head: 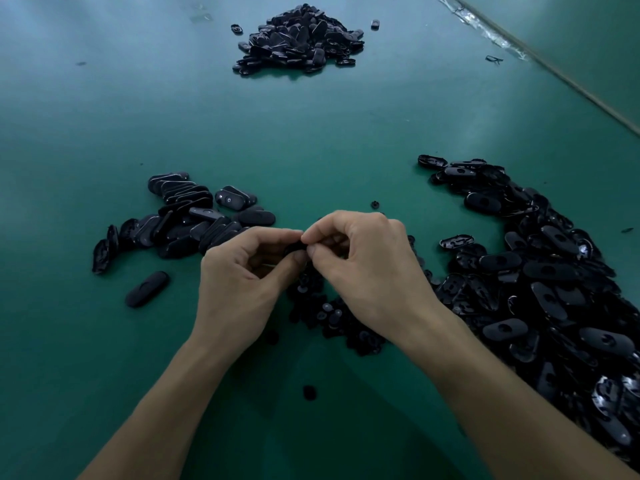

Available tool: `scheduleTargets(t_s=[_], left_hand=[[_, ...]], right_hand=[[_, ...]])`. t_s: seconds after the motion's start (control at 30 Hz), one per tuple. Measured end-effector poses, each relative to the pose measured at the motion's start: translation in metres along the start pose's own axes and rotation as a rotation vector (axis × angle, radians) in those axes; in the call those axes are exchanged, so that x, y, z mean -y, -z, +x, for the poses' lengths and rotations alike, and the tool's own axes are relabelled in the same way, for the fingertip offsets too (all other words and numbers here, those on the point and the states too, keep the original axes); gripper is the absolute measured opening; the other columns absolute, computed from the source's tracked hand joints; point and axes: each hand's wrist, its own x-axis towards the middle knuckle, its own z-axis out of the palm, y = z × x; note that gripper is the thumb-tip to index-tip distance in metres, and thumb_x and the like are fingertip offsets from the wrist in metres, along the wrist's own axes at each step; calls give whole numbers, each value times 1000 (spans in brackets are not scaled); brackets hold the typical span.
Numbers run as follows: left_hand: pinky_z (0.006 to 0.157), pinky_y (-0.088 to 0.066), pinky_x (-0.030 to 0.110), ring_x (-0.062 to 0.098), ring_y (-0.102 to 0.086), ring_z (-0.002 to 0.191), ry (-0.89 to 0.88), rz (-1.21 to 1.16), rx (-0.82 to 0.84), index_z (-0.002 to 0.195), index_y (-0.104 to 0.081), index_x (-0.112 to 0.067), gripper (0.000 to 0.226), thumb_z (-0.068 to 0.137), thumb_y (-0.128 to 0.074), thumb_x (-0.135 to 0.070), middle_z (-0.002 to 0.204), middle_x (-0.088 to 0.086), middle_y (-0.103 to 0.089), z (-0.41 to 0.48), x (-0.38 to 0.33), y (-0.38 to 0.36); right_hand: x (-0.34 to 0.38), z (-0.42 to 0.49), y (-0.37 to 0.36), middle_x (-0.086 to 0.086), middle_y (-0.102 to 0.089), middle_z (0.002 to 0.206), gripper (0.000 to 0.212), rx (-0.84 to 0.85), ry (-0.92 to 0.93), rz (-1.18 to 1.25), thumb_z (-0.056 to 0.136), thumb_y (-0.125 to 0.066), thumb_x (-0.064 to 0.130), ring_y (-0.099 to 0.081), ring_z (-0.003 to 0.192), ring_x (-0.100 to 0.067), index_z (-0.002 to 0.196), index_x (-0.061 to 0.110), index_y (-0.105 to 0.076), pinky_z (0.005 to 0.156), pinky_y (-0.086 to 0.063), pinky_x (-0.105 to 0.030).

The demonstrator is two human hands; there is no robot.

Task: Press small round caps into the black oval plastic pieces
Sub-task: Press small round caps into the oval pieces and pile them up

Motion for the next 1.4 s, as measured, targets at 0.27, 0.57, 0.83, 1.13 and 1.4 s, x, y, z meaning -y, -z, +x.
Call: scheduleTargets(t_s=[0.27,0.57,0.83,1.13,1.4], left_hand=[[77,-56,19,7,-73,81,3,-20,-8,96,-73,-20,26,82,-74,2,91,-8,-78,0,1,1],[77,-57,20,9,-74,82,6,-12,-15,96,-73,-22,27,81,-75,2,91,-8,-78,0,2,1],[75,-56,18,7,-73,79,-5,-23,-13,95,-73,-21,27,82,-75,3,89,-9,-78,0,2,0],[71,-58,21,10,-73,75,42,-70,-74,94,-72,-22,18,77,-74,-16,85,-4,-77,3,3,2],[74,-58,21,11,-74,79,36,-60,-47,95,-73,-23,25,83,-74,-1,88,-5,-78,2,3,2]], right_hand=[[1,1,0,9,-73,81,16,-2,7,-19,90,-67,10,-67,74,-1,94,21,-77,69,-55,-15],[1,0,-4,10,-72,79,14,-68,28,-44,89,-68,10,-66,74,-3,92,21,-76,70,-53,-16],[0,-4,-7,12,-65,77,14,-36,42,-34,91,-65,8,-61,72,-3,95,21,-69,64,-45,-10],[3,-1,-2,4,-59,96,20,-17,46,-44,101,-54,14,-56,89,-5,106,22,-72,80,-40,-6],[1,-1,-3,9,-61,91,18,22,60,-55,97,-61,14,-57,83,1,105,24,-73,75,-41,-3]])
